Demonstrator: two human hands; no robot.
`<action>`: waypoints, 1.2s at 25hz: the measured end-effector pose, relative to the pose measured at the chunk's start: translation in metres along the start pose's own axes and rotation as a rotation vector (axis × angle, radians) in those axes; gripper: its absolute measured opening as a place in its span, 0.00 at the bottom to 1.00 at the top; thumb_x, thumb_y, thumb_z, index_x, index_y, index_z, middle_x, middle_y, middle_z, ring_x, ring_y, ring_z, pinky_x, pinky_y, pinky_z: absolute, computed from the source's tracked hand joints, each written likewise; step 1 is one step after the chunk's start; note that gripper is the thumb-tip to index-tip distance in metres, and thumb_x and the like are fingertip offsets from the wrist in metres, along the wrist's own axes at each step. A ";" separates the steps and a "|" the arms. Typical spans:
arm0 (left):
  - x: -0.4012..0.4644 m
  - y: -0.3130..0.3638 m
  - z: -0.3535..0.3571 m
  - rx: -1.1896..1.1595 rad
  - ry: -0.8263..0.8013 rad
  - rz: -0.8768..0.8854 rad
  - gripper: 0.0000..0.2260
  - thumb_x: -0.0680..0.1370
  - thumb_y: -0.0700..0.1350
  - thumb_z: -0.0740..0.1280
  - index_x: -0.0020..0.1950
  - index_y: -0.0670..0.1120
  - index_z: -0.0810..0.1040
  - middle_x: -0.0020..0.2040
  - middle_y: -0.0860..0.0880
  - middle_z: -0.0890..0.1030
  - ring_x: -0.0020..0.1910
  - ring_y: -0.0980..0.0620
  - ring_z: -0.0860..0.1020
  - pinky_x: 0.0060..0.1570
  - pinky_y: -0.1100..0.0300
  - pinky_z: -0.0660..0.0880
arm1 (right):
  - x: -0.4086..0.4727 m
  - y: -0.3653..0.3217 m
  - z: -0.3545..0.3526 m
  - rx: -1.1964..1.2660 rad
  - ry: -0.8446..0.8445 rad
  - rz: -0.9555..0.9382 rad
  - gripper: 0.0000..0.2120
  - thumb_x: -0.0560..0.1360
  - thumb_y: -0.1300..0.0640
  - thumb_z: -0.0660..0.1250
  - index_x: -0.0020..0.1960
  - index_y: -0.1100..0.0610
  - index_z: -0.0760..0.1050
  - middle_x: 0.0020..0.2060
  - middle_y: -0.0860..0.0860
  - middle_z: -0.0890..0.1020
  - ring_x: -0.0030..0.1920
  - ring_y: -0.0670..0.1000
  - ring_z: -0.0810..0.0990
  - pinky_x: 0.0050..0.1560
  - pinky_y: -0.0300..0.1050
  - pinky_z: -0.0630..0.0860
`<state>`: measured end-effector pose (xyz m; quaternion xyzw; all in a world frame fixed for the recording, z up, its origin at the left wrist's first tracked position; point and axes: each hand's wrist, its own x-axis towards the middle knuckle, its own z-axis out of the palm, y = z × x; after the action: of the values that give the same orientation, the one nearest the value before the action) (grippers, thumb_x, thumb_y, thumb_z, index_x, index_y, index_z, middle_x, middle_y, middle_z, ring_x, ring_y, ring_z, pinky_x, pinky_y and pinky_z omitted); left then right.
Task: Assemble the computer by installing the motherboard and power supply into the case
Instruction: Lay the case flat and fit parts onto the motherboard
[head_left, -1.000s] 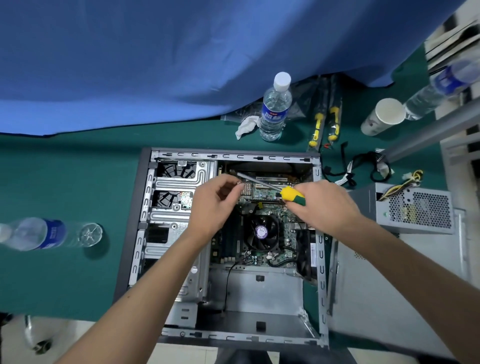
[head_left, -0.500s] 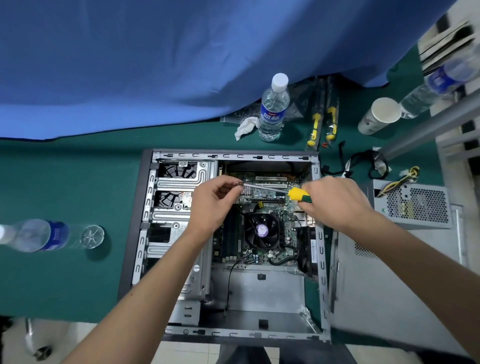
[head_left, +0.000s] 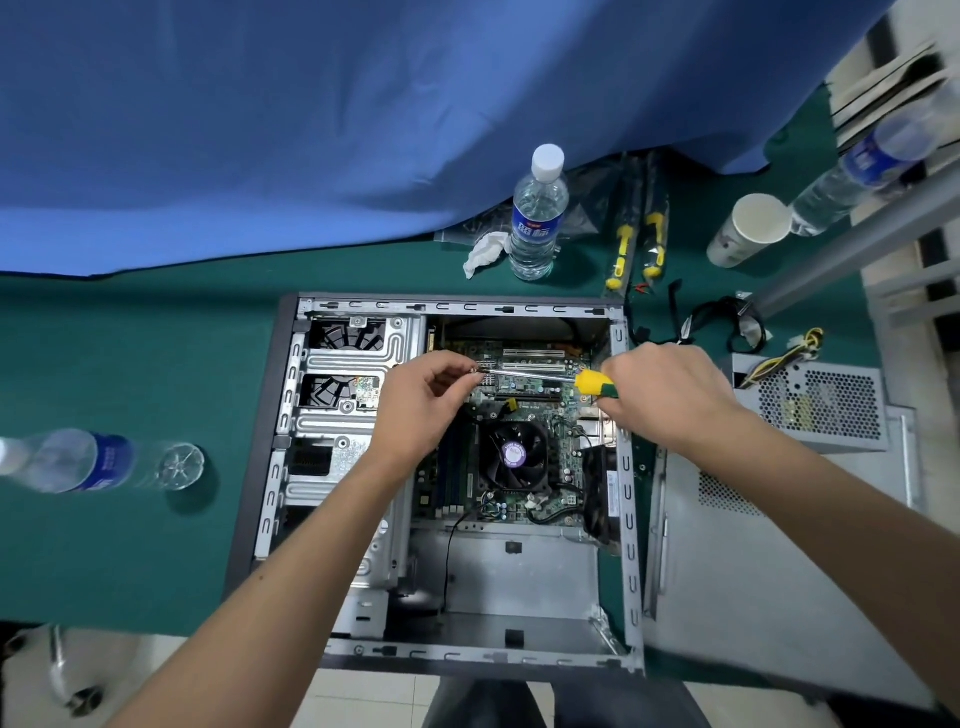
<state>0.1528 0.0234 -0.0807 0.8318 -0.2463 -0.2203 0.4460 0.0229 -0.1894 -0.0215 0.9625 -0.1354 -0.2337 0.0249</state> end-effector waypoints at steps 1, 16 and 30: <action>0.000 0.000 0.001 0.056 -0.010 0.010 0.02 0.76 0.43 0.73 0.48 0.48 0.85 0.40 0.58 0.82 0.39 0.61 0.79 0.44 0.65 0.77 | 0.000 0.000 -0.001 -0.016 -0.001 -0.008 0.12 0.78 0.45 0.63 0.43 0.53 0.71 0.27 0.48 0.66 0.34 0.56 0.73 0.34 0.45 0.67; -0.005 0.010 0.020 0.447 -0.051 0.028 0.06 0.77 0.46 0.72 0.53 0.47 0.85 0.48 0.50 0.86 0.45 0.49 0.82 0.43 0.63 0.72 | -0.015 0.000 -0.004 -0.235 0.032 -0.078 0.07 0.77 0.63 0.64 0.43 0.53 0.69 0.32 0.48 0.71 0.28 0.52 0.68 0.24 0.43 0.52; -0.008 0.017 0.027 0.197 -0.005 -0.094 0.07 0.78 0.43 0.71 0.55 0.45 0.85 0.47 0.51 0.85 0.45 0.54 0.81 0.49 0.67 0.76 | -0.015 0.007 -0.008 -0.182 0.088 -0.052 0.07 0.77 0.61 0.65 0.43 0.52 0.70 0.34 0.48 0.74 0.31 0.54 0.71 0.28 0.43 0.58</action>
<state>0.1269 0.0026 -0.0787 0.8818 -0.2283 -0.2177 0.3506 0.0116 -0.1919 -0.0073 0.9688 -0.0875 -0.2032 0.1121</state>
